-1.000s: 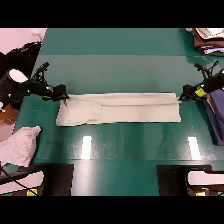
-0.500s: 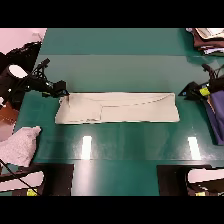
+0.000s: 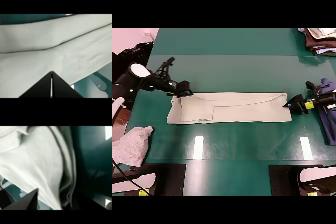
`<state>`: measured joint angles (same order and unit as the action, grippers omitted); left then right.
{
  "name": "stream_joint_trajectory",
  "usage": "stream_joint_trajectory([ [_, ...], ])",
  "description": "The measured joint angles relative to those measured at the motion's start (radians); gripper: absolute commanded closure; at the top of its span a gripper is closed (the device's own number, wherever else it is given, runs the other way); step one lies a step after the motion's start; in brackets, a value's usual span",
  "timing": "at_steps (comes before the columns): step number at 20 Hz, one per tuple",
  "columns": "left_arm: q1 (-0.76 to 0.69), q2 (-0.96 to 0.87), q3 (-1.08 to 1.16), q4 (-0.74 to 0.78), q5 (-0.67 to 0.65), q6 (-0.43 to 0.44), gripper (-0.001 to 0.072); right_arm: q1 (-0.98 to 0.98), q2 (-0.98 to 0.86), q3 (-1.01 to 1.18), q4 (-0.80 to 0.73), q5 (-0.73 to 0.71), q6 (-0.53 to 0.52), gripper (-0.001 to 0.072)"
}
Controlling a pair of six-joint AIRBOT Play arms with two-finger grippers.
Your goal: Fold the shirts.
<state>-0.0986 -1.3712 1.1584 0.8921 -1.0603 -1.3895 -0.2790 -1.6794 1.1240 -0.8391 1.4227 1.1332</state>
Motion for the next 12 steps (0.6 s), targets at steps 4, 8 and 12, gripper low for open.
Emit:
stream_joint_trajectory([
  [4, -0.114, -0.045, 0.034, -0.008, 0.059, -0.009, 0.0685, 0.054, 0.010, -0.011, 0.009, -0.066, -0.035, 0.0699],
  [8, -0.238, -0.164, 0.145, -0.010, 0.074, -0.024, 0.0686, 0.072, 0.120, -0.014, 0.027, -0.069, -0.053, 0.0700],
  [12, -0.357, -0.327, 0.292, -0.011, 0.078, -0.053, 0.0685, 0.104, 0.273, 0.014, 0.095, -0.028, -0.042, 0.0700],
])
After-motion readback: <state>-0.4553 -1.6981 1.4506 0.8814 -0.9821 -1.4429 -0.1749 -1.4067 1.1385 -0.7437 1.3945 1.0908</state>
